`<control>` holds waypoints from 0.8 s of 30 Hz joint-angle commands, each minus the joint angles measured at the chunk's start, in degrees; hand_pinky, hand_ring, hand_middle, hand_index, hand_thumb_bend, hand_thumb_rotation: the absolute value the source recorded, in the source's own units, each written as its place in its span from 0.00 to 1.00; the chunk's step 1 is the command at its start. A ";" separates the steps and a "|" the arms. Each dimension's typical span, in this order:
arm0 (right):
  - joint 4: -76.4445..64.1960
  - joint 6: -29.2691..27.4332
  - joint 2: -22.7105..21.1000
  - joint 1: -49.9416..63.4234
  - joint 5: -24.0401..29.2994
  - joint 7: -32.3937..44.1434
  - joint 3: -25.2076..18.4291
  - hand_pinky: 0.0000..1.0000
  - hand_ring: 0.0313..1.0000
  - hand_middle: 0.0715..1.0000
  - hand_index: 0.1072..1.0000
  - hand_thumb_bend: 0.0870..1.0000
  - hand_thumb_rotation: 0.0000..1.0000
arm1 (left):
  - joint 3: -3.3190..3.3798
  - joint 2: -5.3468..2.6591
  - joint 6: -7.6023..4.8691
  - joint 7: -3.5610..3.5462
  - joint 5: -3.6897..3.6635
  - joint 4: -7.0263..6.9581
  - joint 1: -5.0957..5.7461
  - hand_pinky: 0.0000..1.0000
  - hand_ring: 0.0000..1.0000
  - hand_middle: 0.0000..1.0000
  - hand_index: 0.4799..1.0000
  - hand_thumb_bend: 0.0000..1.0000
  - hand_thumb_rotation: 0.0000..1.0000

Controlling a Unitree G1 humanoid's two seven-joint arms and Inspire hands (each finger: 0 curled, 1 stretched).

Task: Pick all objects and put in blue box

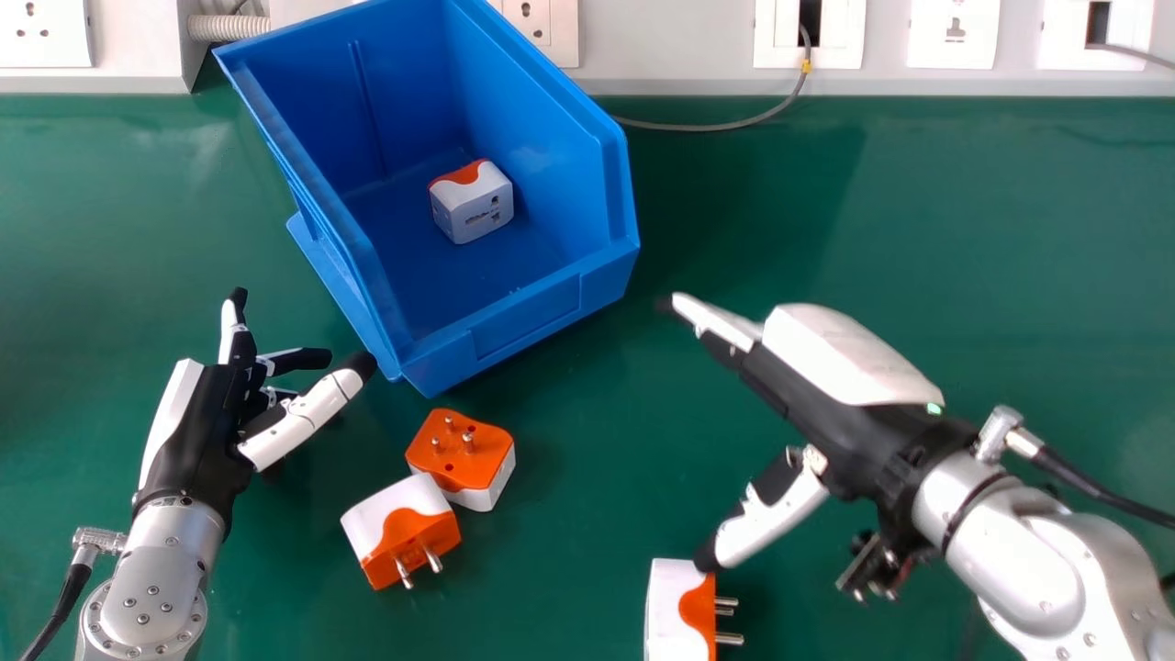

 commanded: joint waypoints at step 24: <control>-13.76 4.30 1.24 9.16 -16.89 11.95 9.15 0.93 0.94 0.95 0.90 0.91 0.25 | -3.30 -2.10 5.28 -3.35 2.67 0.54 5.93 0.55 0.66 0.78 0.70 0.76 0.54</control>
